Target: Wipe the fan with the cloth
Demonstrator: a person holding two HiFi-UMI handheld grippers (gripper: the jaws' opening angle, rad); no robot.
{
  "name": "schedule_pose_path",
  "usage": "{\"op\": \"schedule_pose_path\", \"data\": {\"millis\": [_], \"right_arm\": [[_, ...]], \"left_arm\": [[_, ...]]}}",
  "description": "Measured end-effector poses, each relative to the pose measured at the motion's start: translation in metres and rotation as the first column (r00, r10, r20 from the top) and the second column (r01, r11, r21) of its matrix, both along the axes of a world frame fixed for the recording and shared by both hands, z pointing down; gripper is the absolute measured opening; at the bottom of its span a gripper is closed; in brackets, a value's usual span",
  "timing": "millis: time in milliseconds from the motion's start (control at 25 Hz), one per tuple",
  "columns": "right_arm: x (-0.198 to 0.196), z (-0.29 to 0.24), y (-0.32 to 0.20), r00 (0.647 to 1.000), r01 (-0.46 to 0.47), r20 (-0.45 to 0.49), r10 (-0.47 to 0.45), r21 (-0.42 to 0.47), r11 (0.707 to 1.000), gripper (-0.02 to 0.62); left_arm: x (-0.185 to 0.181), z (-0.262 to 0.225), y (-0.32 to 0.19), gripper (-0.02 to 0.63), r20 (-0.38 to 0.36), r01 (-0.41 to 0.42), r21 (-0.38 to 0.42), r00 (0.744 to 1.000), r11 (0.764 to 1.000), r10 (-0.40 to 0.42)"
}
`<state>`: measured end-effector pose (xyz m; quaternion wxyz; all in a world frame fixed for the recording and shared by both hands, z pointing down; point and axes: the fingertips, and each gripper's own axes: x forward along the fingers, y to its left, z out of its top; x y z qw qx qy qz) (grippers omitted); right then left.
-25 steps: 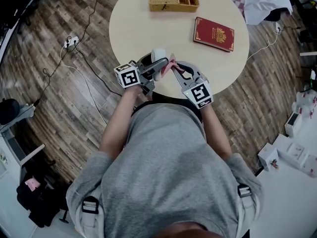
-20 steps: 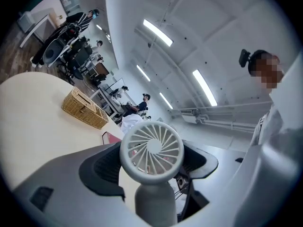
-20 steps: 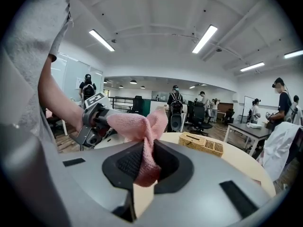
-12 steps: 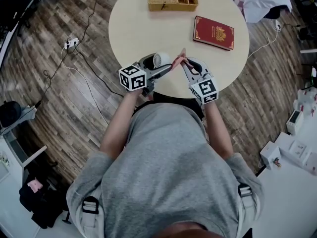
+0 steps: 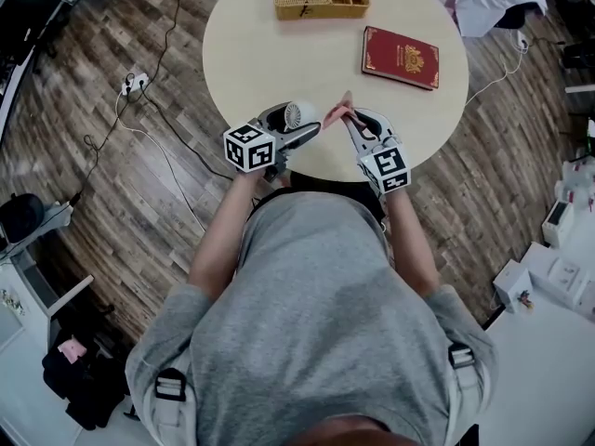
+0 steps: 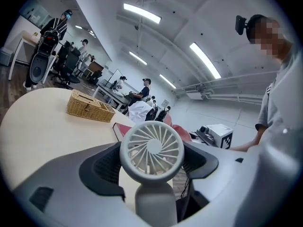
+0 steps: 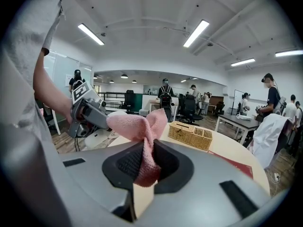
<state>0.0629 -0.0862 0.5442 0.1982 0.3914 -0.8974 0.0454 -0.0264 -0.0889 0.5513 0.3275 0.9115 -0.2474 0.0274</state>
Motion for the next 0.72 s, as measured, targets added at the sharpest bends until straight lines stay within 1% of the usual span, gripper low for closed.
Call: {"op": "schedule_pose_path", "data": {"millis": [160, 320, 520, 720], "right_arm": [[0.001, 0.009, 0.002, 0.999, 0.001, -0.054, -0.001, 0.000, 1.000, 0.041], [0.000, 0.012, 0.003, 0.999, -0.007, -0.042, 0.006, -0.015, 1.000, 0.041], [0.010, 0.019, 0.000, 0.999, -0.025, -0.038, 0.025, -0.014, 1.000, 0.041], [0.020, 0.022, 0.001, 0.998, -0.042, -0.037, 0.041, -0.035, 0.999, 0.041]], "left_arm": [[0.000, 0.005, 0.004, 0.374, 0.053, -0.015, 0.011, 0.998, 1.000, 0.014], [-0.004, 0.007, 0.004, 0.374, 0.073, -0.008, 0.010, 0.997, 1.000, 0.007], [-0.003, 0.013, 0.003, 0.374, 0.087, -0.004, 0.001, 0.996, 1.000, 0.004], [0.001, 0.017, 0.005, 0.374, 0.095, 0.000, -0.008, 0.996, 1.000, 0.000]]}}
